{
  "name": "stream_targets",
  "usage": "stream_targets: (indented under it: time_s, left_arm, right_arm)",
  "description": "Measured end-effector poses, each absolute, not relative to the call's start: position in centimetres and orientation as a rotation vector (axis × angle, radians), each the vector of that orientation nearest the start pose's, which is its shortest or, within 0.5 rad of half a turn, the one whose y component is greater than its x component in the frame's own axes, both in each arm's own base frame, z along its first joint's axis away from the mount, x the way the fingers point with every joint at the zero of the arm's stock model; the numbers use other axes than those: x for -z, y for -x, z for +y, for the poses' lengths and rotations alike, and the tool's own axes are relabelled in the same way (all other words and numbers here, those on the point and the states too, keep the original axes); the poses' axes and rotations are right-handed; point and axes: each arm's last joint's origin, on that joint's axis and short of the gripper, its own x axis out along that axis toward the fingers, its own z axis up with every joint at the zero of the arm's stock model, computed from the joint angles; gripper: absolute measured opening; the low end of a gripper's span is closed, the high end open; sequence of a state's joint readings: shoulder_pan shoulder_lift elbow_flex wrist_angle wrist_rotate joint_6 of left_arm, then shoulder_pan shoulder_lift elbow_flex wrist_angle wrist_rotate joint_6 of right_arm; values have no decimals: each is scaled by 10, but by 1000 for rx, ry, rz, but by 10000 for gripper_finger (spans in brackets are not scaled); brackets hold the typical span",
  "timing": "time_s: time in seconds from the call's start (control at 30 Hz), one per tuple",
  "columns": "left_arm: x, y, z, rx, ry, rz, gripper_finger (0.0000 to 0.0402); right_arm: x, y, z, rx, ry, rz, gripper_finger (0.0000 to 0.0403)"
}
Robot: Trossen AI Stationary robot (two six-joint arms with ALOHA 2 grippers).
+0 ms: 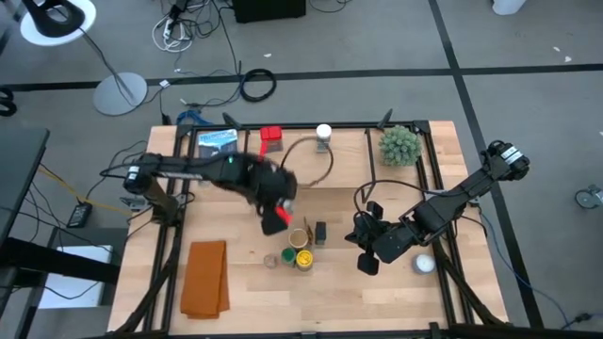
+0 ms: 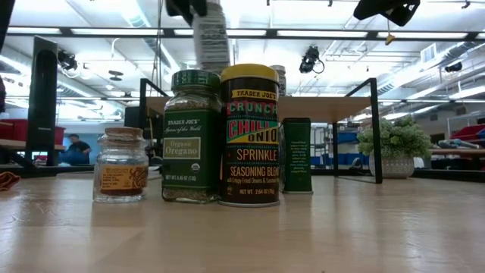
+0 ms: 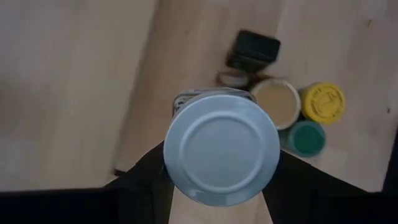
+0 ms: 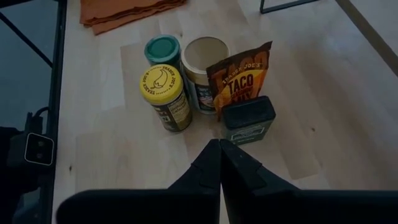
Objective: Shelf spices
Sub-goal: Put the white seasoning bottle on the shelf aligned with the other white seasoning bottle
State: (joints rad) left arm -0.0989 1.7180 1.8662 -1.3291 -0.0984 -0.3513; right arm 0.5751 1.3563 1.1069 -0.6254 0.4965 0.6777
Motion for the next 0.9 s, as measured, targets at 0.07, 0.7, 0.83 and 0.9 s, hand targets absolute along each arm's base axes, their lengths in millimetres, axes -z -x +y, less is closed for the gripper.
stream_targets:
  time_s: [0.07, 0.7, 0.83, 0.9]
  left_arm:
    - [-374, -328, -16, -197, 179, 1151, 193]
    - [-387, -348, 77, -169, 171, 910, 193]
    - [-379, -359, 82, -143, 146, 905, 193]
    - [-374, -364, 83, -129, 131, 910, 193]
  right_arm:
    - [-288, -239, 138, 180, -199, 729, 2]
    - [-288, -239, 138, 171, -174, 731, 3]
    - [-287, -239, 138, 177, -169, 731, 8]
    - [-287, -239, 138, 179, -168, 732, 7]
